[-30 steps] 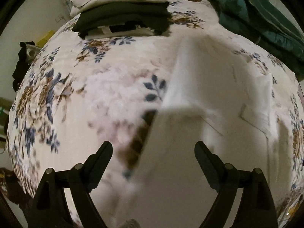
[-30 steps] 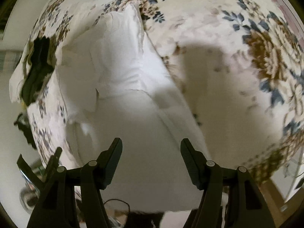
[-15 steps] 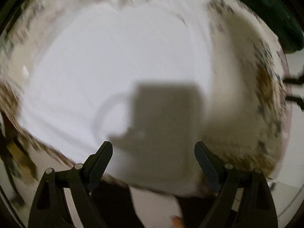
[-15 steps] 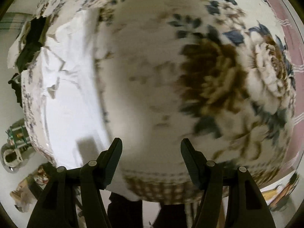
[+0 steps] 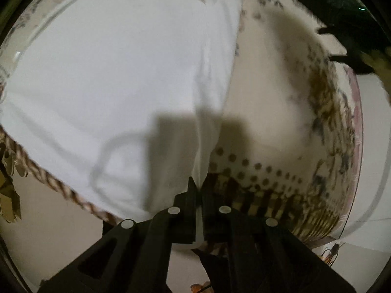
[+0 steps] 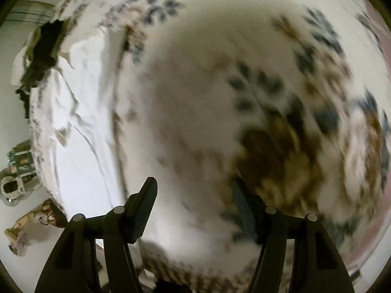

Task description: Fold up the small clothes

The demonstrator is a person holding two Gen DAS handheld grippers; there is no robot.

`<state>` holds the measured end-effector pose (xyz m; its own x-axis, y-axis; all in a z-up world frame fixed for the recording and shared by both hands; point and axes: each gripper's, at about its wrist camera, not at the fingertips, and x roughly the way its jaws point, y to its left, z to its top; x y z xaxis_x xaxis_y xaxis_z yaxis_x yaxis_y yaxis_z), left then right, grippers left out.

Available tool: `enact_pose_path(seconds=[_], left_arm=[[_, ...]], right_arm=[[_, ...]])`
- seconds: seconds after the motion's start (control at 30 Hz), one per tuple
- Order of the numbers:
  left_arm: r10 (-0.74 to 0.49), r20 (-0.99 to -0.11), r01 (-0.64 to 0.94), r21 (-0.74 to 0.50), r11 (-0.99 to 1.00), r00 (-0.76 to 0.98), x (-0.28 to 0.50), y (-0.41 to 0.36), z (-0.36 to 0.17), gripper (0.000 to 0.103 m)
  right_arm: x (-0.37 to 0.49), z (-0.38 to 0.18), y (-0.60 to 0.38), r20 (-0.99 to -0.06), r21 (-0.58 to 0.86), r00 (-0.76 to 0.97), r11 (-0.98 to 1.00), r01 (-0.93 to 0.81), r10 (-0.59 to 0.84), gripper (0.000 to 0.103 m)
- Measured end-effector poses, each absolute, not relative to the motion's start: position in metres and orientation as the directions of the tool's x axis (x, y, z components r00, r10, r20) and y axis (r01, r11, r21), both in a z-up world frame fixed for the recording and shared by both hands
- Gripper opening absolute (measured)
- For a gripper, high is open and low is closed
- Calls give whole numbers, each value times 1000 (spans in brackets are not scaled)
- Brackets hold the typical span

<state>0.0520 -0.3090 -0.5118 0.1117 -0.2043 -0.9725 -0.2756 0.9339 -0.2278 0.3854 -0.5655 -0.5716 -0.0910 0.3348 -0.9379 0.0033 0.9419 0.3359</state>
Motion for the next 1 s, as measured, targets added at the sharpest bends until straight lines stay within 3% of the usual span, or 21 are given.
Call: enact_pose_path(seconds=[0.23,0.5,0.53,0.57,0.63,1.0], left_arm=[[-169,-970,-319,-217,923,173,47,-274,-481,2],[-146,-968,-372,-214,903,203,45,-235,-464,2],[-141,-969,-375,-211,903,205,46,-233,-462,2],[-139,-968,-378,-212,901,210,46,-227,-460,2],[-141,-966,-383,-218,898,219,48,-214,-457,2],[-153,-945,-407,-265,874,287,55,-95,-430,1]], right_arm=[[479,-594,-503,-867,495,-62,869,9,495,66],[540,-656,-443,-785,590,-121,793,148,607,66],[542,-661,-435,-782,591,-129,791,162,610,55],[544,-663,-429,-787,584,-134,797,157,603,28],[547,-655,-414,-825,540,-112,832,128,554,6],[551,-541,-284,-902,432,-31,900,-52,431,4]])
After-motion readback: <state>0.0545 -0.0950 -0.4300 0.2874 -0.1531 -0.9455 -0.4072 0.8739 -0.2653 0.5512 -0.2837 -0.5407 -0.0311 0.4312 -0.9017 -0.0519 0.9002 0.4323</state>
